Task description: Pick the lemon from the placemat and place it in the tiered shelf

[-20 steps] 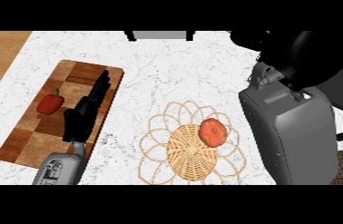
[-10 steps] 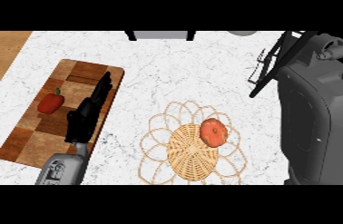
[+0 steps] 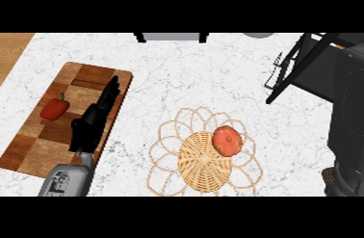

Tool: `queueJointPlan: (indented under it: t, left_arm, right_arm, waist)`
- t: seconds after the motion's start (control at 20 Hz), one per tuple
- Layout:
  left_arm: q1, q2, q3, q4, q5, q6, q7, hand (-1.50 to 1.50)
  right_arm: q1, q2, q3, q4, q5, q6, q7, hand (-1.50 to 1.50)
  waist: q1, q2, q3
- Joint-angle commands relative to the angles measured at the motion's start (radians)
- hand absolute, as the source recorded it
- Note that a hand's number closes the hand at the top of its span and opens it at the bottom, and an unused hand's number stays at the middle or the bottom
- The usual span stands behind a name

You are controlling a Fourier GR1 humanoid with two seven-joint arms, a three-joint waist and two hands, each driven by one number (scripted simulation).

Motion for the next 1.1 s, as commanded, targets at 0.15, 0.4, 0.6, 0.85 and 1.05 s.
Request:
queueJointPlan:
  t: [0.15, 0.4, 0.6, 0.85, 1.05]
  left_arm:
    - [0.009, 0.032, 0.036, -0.026, 0.034, -0.043, -0.01, 0.0]
    - [-0.035, -0.035, -0.003, 0.017, -0.026, 0.024, 0.026, 0.0]
    - [0.016, -0.008, 0.001, -0.006, -0.012, -0.01, -0.011, 0.0]
    - [-0.002, -0.025, 0.002, 0.021, -0.019, -0.001, -0.008, 0.0]
    - [-0.038, -0.033, 0.011, 0.023, -0.022, 0.002, 0.01, 0.0]
  right_arm:
    - [0.025, -0.115, -0.028, 0.193, -0.002, -0.136, -0.098, 1.5]
    - [0.094, -0.089, -0.026, 0.246, -0.01, -0.302, -0.091, 1.5]
    - [0.081, -0.097, -0.133, 0.227, -0.174, -0.522, -0.161, 1.5]
    - [0.149, -0.16, -0.187, 0.268, -0.311, -0.614, -0.275, 1.5]
    - [0.123, -0.163, -0.168, 0.308, -0.322, -0.624, -0.25, 1.5]
  waist:
    - [0.008, 0.003, 0.0]
    - [0.003, 0.002, 0.0]
    - [0.011, 0.005, 0.002]
    - [0.0, 0.002, 0.001]
    - [0.0, 0.001, 0.0]
